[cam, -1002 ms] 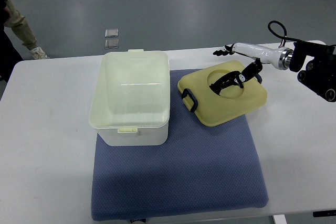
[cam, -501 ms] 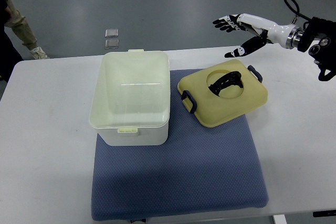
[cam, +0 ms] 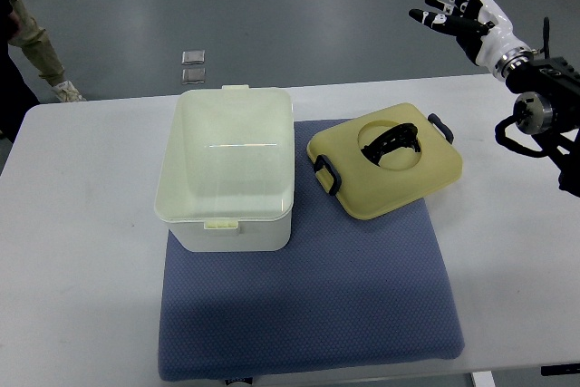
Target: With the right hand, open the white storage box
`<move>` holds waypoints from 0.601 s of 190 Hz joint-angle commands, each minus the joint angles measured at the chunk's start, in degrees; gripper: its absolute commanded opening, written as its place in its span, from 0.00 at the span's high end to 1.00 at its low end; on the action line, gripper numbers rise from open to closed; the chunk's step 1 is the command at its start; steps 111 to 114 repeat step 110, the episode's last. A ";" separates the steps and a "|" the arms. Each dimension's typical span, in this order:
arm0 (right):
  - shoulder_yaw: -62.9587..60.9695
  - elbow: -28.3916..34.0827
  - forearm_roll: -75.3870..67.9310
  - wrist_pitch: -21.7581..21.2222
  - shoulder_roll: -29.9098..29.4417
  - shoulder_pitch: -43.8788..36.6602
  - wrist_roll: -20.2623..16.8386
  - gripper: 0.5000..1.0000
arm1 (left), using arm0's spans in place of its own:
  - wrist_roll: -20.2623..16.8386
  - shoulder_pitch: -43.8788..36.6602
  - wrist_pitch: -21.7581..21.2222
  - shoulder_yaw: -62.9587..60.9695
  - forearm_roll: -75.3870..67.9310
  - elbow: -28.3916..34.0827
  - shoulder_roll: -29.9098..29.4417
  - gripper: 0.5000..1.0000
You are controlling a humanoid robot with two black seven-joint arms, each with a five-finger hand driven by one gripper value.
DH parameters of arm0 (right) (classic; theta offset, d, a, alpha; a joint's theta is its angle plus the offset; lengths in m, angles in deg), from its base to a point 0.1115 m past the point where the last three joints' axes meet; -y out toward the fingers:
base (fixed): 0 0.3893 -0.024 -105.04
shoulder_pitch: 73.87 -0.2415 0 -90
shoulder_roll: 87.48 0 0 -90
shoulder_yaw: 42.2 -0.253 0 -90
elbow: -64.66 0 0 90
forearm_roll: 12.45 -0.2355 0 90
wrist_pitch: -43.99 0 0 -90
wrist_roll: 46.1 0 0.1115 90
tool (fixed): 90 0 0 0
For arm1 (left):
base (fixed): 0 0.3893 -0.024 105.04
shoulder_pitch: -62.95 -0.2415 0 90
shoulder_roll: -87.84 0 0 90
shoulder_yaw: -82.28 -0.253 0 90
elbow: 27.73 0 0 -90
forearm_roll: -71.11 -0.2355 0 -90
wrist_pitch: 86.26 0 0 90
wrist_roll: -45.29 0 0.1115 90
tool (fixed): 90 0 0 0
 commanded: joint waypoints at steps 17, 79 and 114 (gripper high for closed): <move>0.69 0.01 -1.47 0.11 -0.08 2.51 -0.13 0.16 | 0.00 0.01 0.00 0.00 0.00 -0.09 0.00 0.00; 0.07 0.09 -1.47 -0.42 -0.08 4.44 0.40 0.15 | 0.00 0.01 0.00 0.00 0.09 0.00 0.00 0.00; 0.07 0.27 -1.47 -0.42 -0.08 4.62 0.66 0.15 | 0.00 0.01 0.00 0.00 0.09 0.00 0.00 0.00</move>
